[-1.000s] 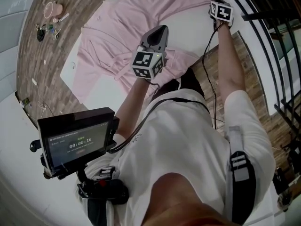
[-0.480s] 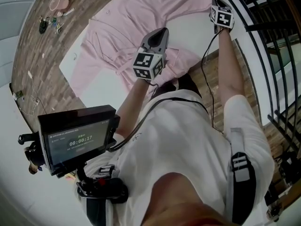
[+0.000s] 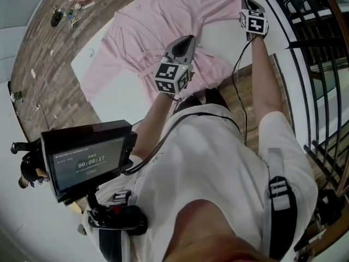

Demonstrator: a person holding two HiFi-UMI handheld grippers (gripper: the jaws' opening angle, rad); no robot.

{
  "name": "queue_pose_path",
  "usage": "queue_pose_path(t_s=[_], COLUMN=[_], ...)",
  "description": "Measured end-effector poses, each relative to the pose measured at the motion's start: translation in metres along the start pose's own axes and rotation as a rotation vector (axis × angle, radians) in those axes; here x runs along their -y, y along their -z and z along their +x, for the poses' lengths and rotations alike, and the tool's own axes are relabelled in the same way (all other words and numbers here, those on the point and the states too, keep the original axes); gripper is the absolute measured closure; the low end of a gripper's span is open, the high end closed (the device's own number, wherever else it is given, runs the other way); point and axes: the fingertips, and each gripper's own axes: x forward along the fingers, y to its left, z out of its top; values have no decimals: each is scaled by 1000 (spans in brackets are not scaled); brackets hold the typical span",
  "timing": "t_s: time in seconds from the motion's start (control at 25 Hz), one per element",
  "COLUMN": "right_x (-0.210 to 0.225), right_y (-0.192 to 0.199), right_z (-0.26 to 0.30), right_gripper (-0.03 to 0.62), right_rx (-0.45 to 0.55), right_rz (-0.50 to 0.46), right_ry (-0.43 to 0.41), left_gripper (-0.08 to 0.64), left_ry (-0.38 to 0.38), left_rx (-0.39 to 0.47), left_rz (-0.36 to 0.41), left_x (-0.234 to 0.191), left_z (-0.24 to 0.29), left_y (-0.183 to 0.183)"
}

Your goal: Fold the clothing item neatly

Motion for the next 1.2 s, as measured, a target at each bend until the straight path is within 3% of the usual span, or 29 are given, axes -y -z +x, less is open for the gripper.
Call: queue_pose_path(t_s=[0.64, 1.2], right_x=[-107, -159], right_y=[6, 13], right_z=[32, 44], right_gripper=[543, 543], right_rx=[-8, -29], right_rz=[-92, -148], right_ry=[-160, -271], left_gripper=[558, 558], left_ry=[-104, -166], left_rx=[6, 12], left_rz=[-17, -37], left_x=[-41, -53], left_z=[-33, -39], left_y=[13, 13])
